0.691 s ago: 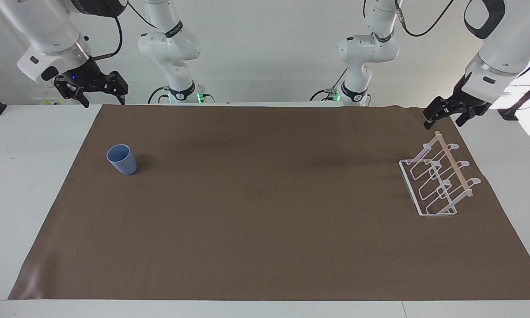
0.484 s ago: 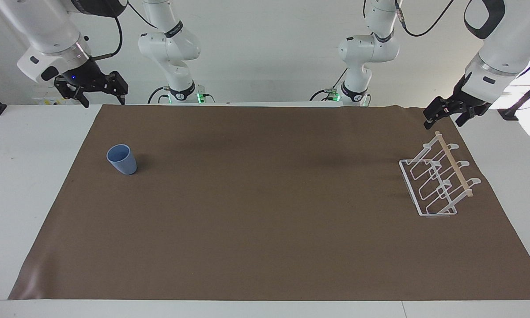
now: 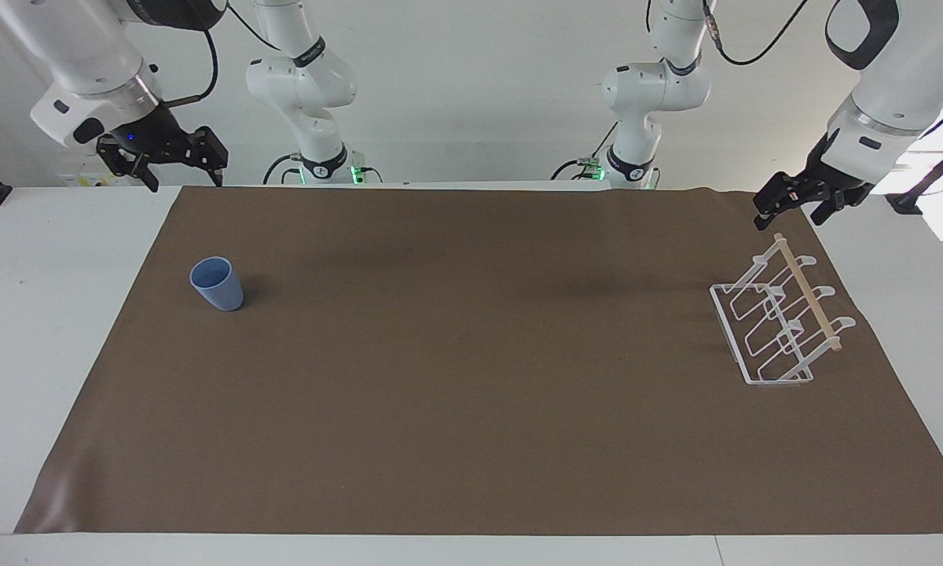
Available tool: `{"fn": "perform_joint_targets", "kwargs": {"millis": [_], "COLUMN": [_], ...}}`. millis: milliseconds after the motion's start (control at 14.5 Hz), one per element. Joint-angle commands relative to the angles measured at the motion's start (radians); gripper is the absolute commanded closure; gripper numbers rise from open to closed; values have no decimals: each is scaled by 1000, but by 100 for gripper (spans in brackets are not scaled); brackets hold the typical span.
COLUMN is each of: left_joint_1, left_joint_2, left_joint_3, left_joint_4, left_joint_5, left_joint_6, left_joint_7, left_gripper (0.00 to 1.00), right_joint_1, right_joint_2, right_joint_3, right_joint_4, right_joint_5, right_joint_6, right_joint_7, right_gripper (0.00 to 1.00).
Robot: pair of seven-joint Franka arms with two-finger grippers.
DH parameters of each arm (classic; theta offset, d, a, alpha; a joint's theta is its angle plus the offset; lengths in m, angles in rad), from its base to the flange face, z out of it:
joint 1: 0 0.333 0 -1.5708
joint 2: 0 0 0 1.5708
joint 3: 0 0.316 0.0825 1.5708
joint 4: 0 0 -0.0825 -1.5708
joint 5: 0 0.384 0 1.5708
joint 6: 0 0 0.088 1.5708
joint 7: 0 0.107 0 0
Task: Hang cup on cup holder
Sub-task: 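Move the right gripper down to the light blue cup's rim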
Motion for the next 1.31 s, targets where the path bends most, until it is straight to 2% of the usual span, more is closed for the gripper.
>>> {"fn": "perform_joint_targets", "kwargs": {"millis": [0,207,484,622,968,1245], "left_joint_1": [4,1,-5,-5,-5,-5], "left_joint_2": [-3,-11,-20,-25,-26,-32], "left_joint_3": [3,3,3,3,3,3], "left_joint_4": [-4,-15,-41,-45,-52,-58], "left_joint_5": [-10,-10,-8,-8,-8,-8], "left_joint_6": [-9,-3,9,9,10,10], "left_joint_7": [12,11,-11,-11,-12,-12], "left_gripper": [0,0,0,0,0,0], "right_joint_1": [-10,-61,-131,-164,-234,-251], "right_joint_2": [-44,-59,-20,14,23,79], "right_joint_3": [1,-7,-7,-7,-8,-7], "right_joint_4": [-100,-254,-396,-444,-558,-567], "right_joint_5": [10,15,18,19,19,19], "right_joint_6": [120,260,470,549,670,721], "right_joint_7": [0,-89,-212,-255,-391,-394], "right_gripper": [0,0,0,0,0,0]}}
